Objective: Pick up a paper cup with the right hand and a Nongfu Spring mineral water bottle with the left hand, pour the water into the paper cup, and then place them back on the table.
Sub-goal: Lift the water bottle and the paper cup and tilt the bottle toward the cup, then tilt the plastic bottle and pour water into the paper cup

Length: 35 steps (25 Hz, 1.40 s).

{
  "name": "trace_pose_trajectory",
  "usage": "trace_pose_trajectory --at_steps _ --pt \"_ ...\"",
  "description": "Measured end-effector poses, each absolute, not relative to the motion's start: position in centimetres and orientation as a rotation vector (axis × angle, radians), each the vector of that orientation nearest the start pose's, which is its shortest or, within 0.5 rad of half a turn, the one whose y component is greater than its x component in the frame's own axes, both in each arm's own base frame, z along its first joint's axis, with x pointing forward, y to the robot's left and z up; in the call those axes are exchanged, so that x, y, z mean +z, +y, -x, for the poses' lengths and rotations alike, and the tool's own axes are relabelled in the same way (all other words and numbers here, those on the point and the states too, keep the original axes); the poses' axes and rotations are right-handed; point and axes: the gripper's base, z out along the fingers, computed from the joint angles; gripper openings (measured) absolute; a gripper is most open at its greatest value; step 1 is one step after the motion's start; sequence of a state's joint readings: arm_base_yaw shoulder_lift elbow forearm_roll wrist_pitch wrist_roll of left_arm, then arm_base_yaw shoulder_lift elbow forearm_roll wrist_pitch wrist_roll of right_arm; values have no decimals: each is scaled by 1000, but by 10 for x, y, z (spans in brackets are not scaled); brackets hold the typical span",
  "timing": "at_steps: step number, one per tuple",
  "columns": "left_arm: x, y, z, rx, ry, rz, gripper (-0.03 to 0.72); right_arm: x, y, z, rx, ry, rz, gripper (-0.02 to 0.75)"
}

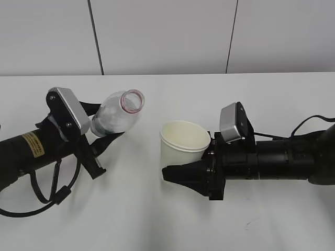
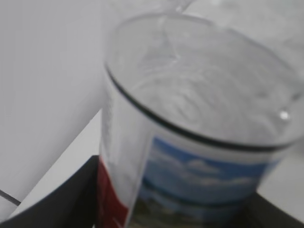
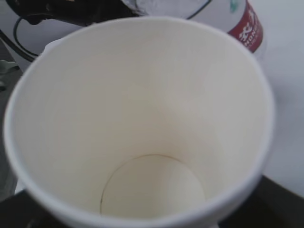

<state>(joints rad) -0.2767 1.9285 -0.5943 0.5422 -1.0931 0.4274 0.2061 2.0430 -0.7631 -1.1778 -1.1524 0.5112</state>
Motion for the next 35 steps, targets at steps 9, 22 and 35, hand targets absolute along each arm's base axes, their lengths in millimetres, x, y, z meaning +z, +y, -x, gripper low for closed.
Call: trace_pose_trajectory --at_steps 9,22,35 --pt "134 -132 -302 -80 1319 -1114 392 114 151 -297 1067 1645 1118 510" --pt "146 -136 -315 134 1125 -1240 389 114 163 -298 1021 1601 1288 510" --pt "147 -133 -318 308 1030 -1318 389 119 165 -310 935 1554 1487 510"
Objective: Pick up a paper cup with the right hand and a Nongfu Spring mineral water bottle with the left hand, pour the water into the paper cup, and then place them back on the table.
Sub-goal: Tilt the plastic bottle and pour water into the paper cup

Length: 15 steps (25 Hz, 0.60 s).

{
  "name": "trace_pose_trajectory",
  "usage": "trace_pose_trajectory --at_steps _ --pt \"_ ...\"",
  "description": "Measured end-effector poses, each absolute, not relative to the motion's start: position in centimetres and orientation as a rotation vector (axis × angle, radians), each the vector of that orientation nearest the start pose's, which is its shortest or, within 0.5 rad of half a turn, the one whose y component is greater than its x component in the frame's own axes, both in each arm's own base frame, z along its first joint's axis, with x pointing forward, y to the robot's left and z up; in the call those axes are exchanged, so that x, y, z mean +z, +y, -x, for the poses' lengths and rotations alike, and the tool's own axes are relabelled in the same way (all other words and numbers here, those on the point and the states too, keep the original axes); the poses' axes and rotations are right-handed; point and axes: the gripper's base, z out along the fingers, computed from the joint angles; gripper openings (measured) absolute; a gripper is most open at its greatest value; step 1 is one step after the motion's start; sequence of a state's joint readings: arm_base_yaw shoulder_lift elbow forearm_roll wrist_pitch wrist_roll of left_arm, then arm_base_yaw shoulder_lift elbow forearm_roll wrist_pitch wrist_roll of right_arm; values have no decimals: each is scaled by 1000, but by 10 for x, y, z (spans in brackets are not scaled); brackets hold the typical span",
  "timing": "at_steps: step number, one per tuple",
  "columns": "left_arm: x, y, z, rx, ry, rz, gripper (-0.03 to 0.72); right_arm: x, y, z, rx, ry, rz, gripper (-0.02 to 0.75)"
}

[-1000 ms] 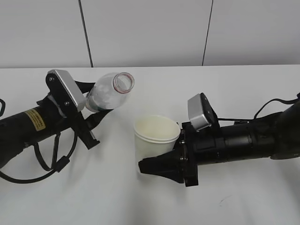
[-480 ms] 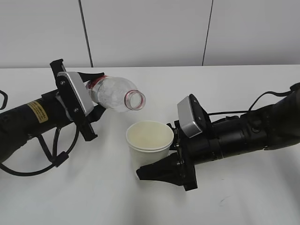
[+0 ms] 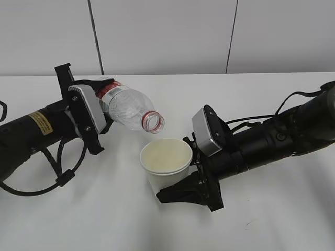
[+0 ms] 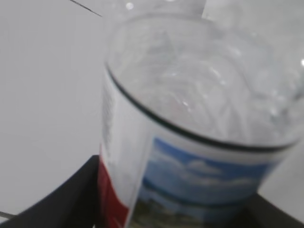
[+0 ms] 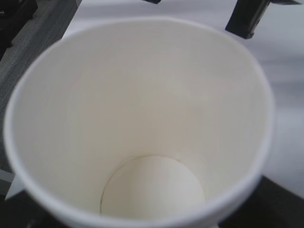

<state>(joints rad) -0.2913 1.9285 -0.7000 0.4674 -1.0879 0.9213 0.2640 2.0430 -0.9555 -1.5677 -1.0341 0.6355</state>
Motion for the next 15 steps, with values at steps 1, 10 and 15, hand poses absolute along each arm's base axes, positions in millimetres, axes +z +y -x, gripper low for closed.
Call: trace_pose_trajectory --at_steps 1,10,15 --pt "147 -133 -318 320 1025 -1322 389 118 164 -310 936 1565 1488 510" --pt "147 -133 -318 384 975 -1362 389 110 166 -308 951 1597 1497 510" --pt "148 -132 -319 402 967 -1366 389 108 165 -309 932 1611 1502 510"
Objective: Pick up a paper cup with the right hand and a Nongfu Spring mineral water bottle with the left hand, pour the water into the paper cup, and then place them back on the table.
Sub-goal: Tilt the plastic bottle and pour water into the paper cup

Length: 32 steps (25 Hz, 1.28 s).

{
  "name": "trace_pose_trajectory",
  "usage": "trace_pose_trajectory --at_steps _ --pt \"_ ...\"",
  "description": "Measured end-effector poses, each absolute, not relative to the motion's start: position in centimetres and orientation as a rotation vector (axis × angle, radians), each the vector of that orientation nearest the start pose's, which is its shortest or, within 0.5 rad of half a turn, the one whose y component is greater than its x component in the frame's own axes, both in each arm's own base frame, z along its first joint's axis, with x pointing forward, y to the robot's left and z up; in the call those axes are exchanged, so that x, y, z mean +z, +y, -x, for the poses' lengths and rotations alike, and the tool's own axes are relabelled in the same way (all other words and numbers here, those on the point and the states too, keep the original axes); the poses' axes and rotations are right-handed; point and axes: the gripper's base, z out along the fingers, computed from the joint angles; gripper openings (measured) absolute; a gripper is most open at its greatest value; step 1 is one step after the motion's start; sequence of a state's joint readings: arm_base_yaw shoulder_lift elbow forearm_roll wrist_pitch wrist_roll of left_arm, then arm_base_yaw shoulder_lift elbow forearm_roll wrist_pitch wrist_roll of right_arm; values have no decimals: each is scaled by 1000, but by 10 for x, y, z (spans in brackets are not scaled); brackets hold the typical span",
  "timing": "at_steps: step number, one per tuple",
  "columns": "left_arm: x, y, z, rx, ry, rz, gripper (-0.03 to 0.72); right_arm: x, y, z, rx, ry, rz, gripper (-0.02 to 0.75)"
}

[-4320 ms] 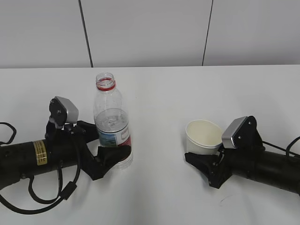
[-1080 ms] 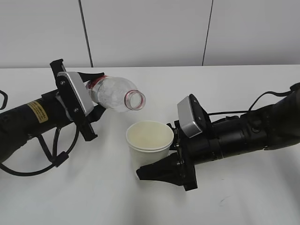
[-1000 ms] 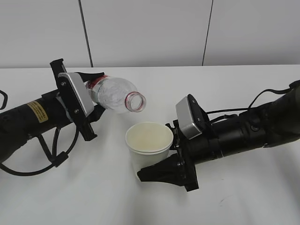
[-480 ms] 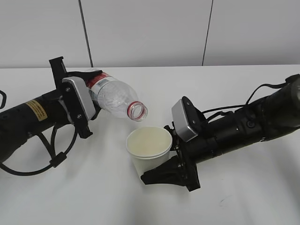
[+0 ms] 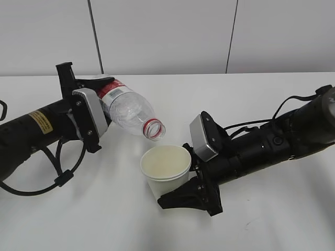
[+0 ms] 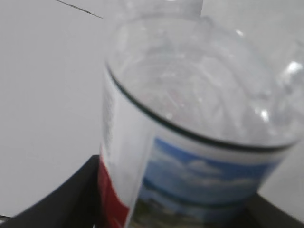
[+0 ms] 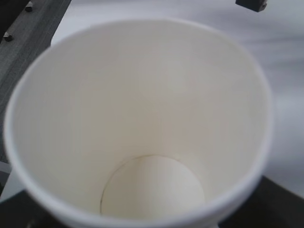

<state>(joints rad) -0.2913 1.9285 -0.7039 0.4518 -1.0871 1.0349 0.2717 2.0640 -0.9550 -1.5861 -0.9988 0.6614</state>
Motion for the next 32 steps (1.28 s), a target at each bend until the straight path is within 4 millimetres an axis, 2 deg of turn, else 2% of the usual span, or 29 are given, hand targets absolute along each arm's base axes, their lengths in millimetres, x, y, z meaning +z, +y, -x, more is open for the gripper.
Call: trace_pose_trajectory --at_steps 32 --pt "155 -134 -327 520 862 -1408 389 105 164 -311 927 1678 1472 510"
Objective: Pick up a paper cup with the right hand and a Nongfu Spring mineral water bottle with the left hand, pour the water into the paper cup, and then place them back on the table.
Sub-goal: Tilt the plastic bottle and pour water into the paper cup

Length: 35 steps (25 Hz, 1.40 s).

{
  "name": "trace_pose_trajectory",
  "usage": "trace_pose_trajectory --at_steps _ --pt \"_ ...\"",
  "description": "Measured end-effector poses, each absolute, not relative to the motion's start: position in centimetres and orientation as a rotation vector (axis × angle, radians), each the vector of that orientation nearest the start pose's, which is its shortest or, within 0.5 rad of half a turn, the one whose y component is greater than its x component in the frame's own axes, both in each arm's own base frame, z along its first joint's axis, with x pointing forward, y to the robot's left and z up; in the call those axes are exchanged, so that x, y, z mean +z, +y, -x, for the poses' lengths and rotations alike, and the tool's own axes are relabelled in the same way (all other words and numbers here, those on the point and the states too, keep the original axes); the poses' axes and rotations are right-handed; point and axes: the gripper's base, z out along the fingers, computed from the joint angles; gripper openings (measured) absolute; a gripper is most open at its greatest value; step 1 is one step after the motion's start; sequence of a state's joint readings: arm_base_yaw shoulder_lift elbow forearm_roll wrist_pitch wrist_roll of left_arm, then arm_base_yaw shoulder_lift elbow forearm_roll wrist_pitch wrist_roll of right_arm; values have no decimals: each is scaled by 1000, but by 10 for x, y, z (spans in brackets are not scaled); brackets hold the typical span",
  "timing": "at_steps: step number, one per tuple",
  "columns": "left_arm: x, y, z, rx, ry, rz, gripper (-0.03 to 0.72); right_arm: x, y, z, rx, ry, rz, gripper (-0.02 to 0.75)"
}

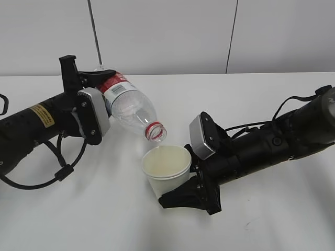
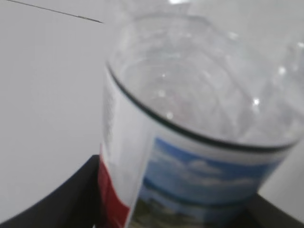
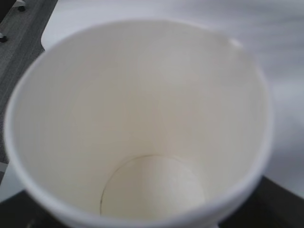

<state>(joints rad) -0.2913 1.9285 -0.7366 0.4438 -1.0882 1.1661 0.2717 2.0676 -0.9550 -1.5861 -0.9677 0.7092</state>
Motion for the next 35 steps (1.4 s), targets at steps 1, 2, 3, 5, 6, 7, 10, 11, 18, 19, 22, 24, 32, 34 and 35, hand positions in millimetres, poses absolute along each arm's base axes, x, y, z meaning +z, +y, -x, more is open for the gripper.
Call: trace_pose_trajectory --at_steps 1,2,3,5,6,7,10,11,18,19,22,24,32,34,35 --pt "155 -134 -327 524 859 -1411 389 105 164 -311 927 1678 1472 510" --pt "155 -134 -327 526 857 -1412 389 105 164 -311 924 1680 1472 510" --pt "155 -134 -327 528 855 -1414 389 105 164 -311 925 1682 1470 510" --pt "155 -134 -327 531 853 -1415 388 105 164 -311 920 1685 1471 510" --pt "155 -134 -327 531 852 -1416 387 105 164 -311 920 1685 1471 510" --pt "155 -134 -327 533 851 -1417 388 105 164 -311 920 1685 1471 510" --pt "155 -134 -327 540 845 -1421 388 105 164 -311 920 1685 1471 510" --pt "155 -134 -327 541 844 -1422 387 105 164 -311 920 1685 1471 510" --pt "155 -134 -327 555 831 -1431 387 105 164 -311 920 1685 1471 510" --pt "155 -134 -327 558 829 -1432 387 105 164 -311 920 1685 1471 510" --pt "155 -134 -327 562 825 -1435 386 105 164 -311 920 1685 1471 510" --pt "155 -134 -327 563 823 -1437 386 105 164 -311 920 1684 1476 510" --pt "155 -134 -326 565 817 -1440 386 103 163 -309 916 1679 1512 510" --pt "155 -134 -326 565 817 -1440 386 103 163 -309 912 1682 1513 510" --pt "155 -134 -326 565 816 -1440 386 103 163 -309 912 1682 1515 510"
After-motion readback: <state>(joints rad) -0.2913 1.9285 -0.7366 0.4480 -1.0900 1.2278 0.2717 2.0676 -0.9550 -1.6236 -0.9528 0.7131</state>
